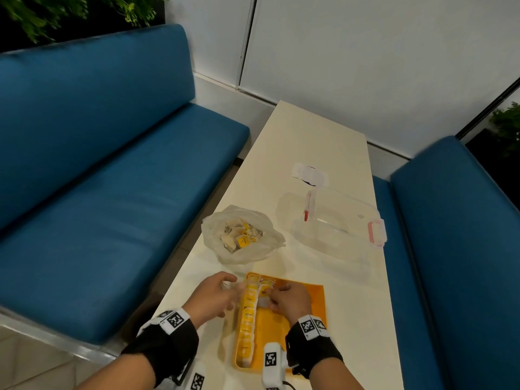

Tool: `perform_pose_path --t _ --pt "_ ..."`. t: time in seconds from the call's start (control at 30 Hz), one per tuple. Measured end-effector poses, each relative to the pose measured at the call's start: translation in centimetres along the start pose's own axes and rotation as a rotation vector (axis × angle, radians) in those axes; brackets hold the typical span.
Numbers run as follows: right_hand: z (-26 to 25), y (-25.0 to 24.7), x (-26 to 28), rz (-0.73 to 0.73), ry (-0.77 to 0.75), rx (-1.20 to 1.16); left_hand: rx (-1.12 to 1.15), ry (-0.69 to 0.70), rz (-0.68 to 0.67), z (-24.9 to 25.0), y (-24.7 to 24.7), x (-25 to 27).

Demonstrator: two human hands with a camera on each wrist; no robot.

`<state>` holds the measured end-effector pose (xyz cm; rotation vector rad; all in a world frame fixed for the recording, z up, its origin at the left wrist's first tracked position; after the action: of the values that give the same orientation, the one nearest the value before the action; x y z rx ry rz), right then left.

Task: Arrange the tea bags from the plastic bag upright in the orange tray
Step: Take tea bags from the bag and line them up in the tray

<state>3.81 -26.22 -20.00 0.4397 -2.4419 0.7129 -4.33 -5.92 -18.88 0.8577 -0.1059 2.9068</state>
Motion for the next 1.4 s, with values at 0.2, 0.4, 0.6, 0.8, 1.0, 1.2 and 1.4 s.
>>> perform_pose_path --t 0.2,0.4,0.6,0.8,1.0,1.2,1.4 --pt "-3.1 -2.3 2.4 0.048 -0.185 0.097 0.603 -0.018 -0.117 2.5 -0.5 1.5" --pt "-7.9 -0.3 6.7 -0.043 -0.505 0.215 0.793 -0.008 -0.213 3.8 1.3 1.0" --pt "-8.1 1.3 8.0 -0.082 -0.607 0.353 0.830 0.017 -0.260 5.0 2.7 0.7" --pt "-7.0 1.0 7.3 -0.063 -0.609 0.357 0.754 0.024 -0.237 4.7 3.2 0.1" --pt "-6.6 1.0 7.2 -0.061 -0.629 0.301 0.710 0.036 -0.247 4.7 3.5 -0.3" --pt "-6.4 0.3 7.0 -0.042 -0.587 0.152 0.632 0.041 -0.250 4.2 3.7 0.0" --pt "-6.6 0.0 7.2 -0.099 -0.438 -0.059 0.567 0.077 -0.227 3.9 3.7 0.1"
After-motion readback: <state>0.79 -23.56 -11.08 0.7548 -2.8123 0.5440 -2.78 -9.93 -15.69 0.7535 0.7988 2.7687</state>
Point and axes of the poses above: each hand's wrist, its own x-axis away from the middle knuckle, its own y-axis out of the palm, z = x × y, the point moved 7 cm from there along -x, towards the middle knuckle, and after that the axes turned 12 degrees about -z, right-handed, at the moved point
